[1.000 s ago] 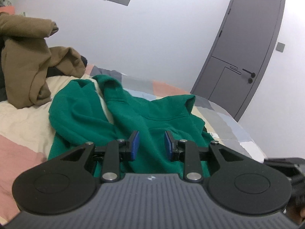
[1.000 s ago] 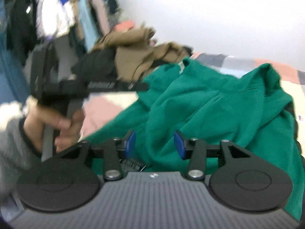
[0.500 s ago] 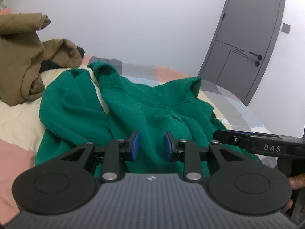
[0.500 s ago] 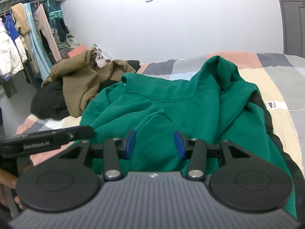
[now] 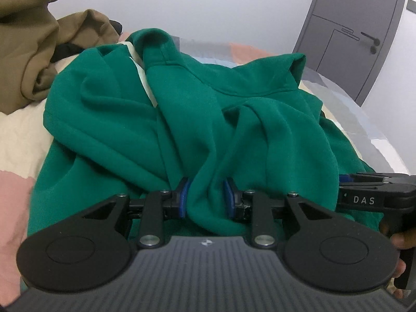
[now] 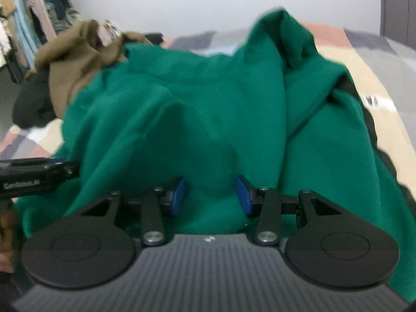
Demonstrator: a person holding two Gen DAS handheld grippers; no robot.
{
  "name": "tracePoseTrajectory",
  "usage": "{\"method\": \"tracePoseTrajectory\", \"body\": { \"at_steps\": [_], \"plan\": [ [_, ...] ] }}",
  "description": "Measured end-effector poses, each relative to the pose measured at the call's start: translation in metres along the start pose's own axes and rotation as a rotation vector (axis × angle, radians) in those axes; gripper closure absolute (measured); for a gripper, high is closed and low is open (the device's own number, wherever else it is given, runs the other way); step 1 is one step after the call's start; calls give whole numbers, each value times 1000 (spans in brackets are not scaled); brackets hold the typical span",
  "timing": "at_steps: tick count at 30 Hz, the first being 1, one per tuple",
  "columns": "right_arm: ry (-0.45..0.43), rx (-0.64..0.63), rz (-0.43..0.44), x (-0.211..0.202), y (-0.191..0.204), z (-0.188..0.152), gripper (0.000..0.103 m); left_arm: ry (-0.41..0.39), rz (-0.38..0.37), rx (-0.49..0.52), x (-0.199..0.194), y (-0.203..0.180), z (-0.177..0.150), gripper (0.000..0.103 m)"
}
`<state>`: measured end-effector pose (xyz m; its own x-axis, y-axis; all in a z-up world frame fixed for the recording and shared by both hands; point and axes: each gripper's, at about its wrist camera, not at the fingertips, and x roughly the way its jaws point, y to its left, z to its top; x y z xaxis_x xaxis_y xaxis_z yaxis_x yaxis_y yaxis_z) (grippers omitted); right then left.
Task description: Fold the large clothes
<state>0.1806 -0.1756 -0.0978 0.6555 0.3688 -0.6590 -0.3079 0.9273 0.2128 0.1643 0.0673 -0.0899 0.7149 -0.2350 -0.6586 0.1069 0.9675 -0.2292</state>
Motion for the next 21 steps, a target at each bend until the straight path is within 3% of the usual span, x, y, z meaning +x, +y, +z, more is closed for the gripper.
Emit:
{"method": "tracePoseTrajectory", "body": {
  "at_steps": [4, 11, 13, 14, 18, 21],
  "plan": [
    [-7, 11, 7, -5, -2, 1, 59, -8, -8, -10, -5, 3, 2, 70],
    [-112, 47, 46, -30, -7, 17, 55, -47, -42, -54, -26, 10, 6, 55],
    [-139, 61, 18, -34, -10, 21, 40, -50, -46, -61, -29, 12, 5, 54],
    [-147, 71, 8, -36, -12, 21, 39, -49, -49, -64, -30, 13, 4, 54],
    [-105, 101, -6, -27, -20, 20, 40, -35, -45, -56, -28, 12, 3, 54],
    [-60, 28, -26, -14, -13, 18, 41, -5, -23, -40, -18, 10, -1, 54]
  ]
}}
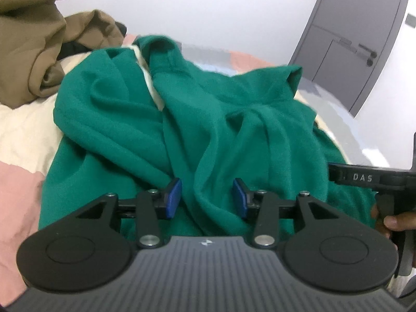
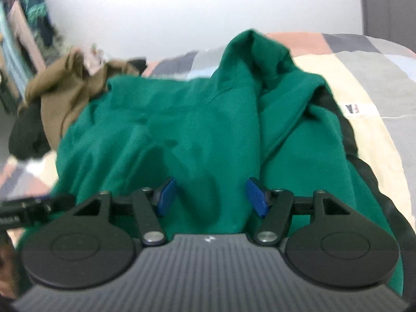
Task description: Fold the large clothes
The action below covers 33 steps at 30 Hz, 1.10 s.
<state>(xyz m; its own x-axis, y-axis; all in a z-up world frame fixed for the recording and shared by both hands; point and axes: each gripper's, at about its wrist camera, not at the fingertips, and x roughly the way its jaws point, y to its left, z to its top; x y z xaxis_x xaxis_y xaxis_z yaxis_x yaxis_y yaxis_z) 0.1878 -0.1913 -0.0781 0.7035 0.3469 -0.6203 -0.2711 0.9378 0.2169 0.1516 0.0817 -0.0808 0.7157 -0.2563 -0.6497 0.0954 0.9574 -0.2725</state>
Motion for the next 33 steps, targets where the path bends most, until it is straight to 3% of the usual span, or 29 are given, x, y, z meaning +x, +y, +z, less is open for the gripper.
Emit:
{"method": "tracePoseTrajectory", "body": {
  "at_steps": [4, 8, 15, 24, 26, 28, 33],
  "plan": [
    [74, -61, -47, 20, 2, -11, 40, 6, 8, 6, 11, 3, -8, 53],
    [83, -36, -10, 14, -8, -17, 40, -5, 14, -5, 4, 4, -6, 53],
    [75, 18, -15, -32, -18, -13, 41, -44, 35, -19, -40, 4, -8, 49],
    [61, 136, -119, -101, -66, -25, 41, -56, 114, -90, -97, 23, -26, 43],
    [69, 170, -154, -109, -78, -27, 33, -51, 137, -121, -103, 31, -26, 41],
    [68, 235, -173, -115, -94, -29, 14, -41, 151, -163, -108, 41, -25, 40],
    [126, 488, -106, -110, -135, -39, 14, -29, 189, -333, -113, 80, -21, 31]
  ]
}}
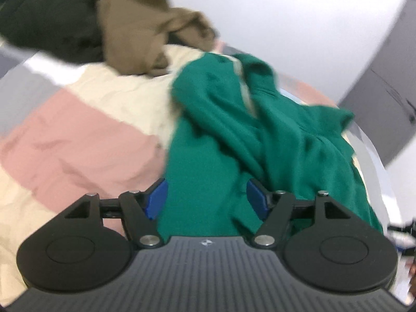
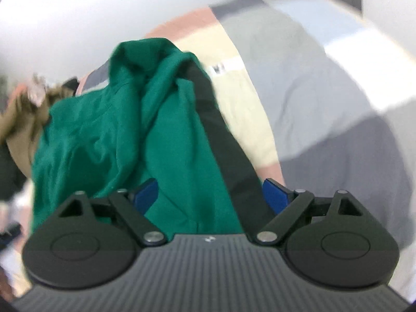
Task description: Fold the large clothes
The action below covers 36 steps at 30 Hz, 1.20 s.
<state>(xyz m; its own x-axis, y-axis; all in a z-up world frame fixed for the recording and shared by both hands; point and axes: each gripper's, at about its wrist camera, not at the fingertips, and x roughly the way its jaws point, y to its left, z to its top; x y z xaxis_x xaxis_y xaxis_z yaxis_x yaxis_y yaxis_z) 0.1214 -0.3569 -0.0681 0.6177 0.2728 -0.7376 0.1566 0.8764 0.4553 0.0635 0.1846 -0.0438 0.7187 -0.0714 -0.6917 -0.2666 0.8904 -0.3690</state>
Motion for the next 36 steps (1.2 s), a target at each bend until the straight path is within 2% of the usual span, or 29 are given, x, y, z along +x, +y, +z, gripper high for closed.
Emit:
{"method": "tracePoseTrajectory", "body": {
  "at_steps": [2, 6, 10, 12, 15, 18, 19, 21, 23, 26, 27, 29, 31, 34, 36],
  "plan": [
    [15, 60, -11, 4, -11, 1, 14, 10, 21, -68, 2, 17, 5, 30],
    [11, 44, -96, 12, -17, 8, 14, 73, 38, -162, 14, 40, 5, 30],
    [127, 122, -27, 35, -30, 10, 14, 155, 20, -232, 28, 49, -4, 30],
    [168, 152, 31, 42, -30, 6, 12, 181, -23, -263, 31, 51, -8, 30],
    [179, 147, 90, 41, -22, 3, 12, 205, -115, -263, 30, 46, -13, 30],
    [207, 159, 215, 38, -14, -1, 12, 227, -236, -237, 26, 36, -19, 30],
    [213, 148, 244, 37, -9, -3, 12, 227, -254, -218, 24, 31, -20, 30],
    [217, 110, 287, 35, 2, -7, 12, 223, -240, -180, 21, 24, -22, 30],
    [227, 69, 281, 37, 10, -8, 12, 245, -220, -173, 23, 23, -27, 30],
    [241, 44, 167, 44, 8, -12, 12, 291, -186, -206, 29, 28, -34, 30],
    [244, 27, 130, 48, 10, -15, 12, 297, -191, -221, 32, 30, -35, 30],
    [252, -22, 111, 51, 18, -19, 12, 296, -224, -234, 30, 31, -35, 30],
    [250, -24, 144, 47, 23, -19, 12, 287, -291, -258, 25, 33, -33, 30],
    [226, -9, 252, 37, 26, -21, 12, 283, -386, -275, 16, 34, -35, 30],
    [212, -33, 288, 28, 27, -24, 12, 301, -338, -261, 19, 30, -38, 30]
  ]
}}
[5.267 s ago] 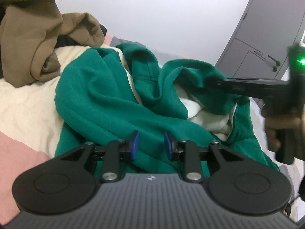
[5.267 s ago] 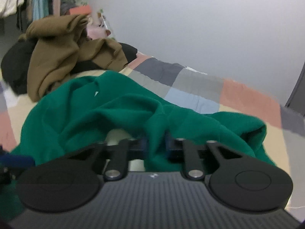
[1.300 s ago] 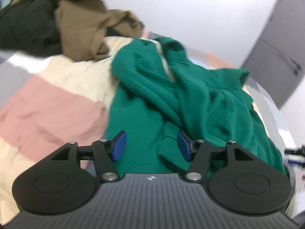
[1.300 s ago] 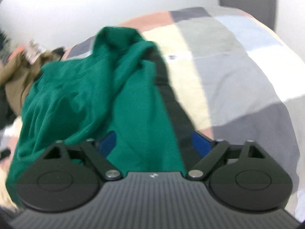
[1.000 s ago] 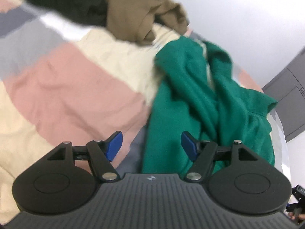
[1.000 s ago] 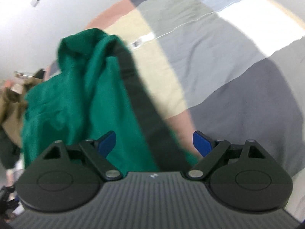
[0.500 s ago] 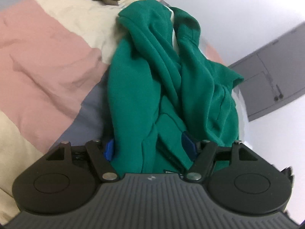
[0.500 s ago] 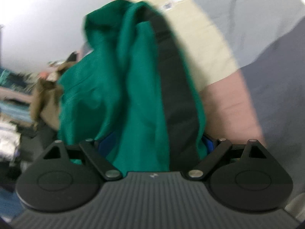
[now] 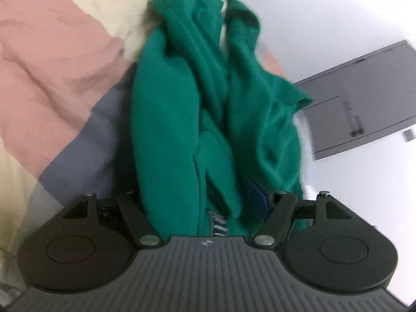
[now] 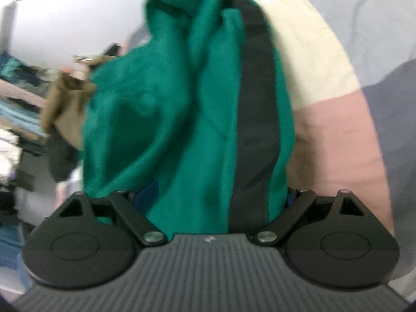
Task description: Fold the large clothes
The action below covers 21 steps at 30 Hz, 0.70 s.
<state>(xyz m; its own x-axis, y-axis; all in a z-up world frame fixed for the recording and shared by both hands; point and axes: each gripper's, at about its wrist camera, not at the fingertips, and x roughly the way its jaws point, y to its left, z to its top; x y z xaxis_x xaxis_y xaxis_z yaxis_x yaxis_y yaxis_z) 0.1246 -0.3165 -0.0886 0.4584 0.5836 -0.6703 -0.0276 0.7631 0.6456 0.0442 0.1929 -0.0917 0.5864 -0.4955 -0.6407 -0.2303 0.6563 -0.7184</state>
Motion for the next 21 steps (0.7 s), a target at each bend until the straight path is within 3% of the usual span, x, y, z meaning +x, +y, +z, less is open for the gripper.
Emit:
{"method": "tracePoseTrajectory", "body": {
  "at_steps": [3, 5, 7, 8, 9, 10, 11, 13, 15, 21],
  "plan": [
    [12, -35, -57, 6, 1, -4, 12, 51, 99, -21, 20, 3, -2, 30],
    [27, -32, -129, 17, 0, -6, 15, 83, 111, -9, 26, 2, -3, 31],
    [34, -69, -190, 24, 3, -11, 24, 102, 81, -3, 26, -3, -2, 32],
    [33, -93, -210, 25, 7, -12, 26, 117, 61, -4, 24, -5, -4, 35],
    [28, -110, -230, 24, 9, -13, 34, 126, 64, 7, 23, -8, -6, 38],
    [21, -113, -249, 20, 9, -15, 49, 130, 88, 23, 22, -11, -9, 49],
    [11, -98, -253, 15, 7, -15, 56, 127, 124, 33, 21, -13, -13, 65],
    [-14, -62, -223, 3, 2, -13, 80, 118, 140, 26, 17, -14, -16, 77],
    [-55, -61, -214, -11, 4, -12, 88, 92, 130, 32, 9, -19, -17, 82],
    [-195, -38, -72, -79, 8, -6, 91, -3, 24, 25, -33, -32, -14, 86]
  ]
}}
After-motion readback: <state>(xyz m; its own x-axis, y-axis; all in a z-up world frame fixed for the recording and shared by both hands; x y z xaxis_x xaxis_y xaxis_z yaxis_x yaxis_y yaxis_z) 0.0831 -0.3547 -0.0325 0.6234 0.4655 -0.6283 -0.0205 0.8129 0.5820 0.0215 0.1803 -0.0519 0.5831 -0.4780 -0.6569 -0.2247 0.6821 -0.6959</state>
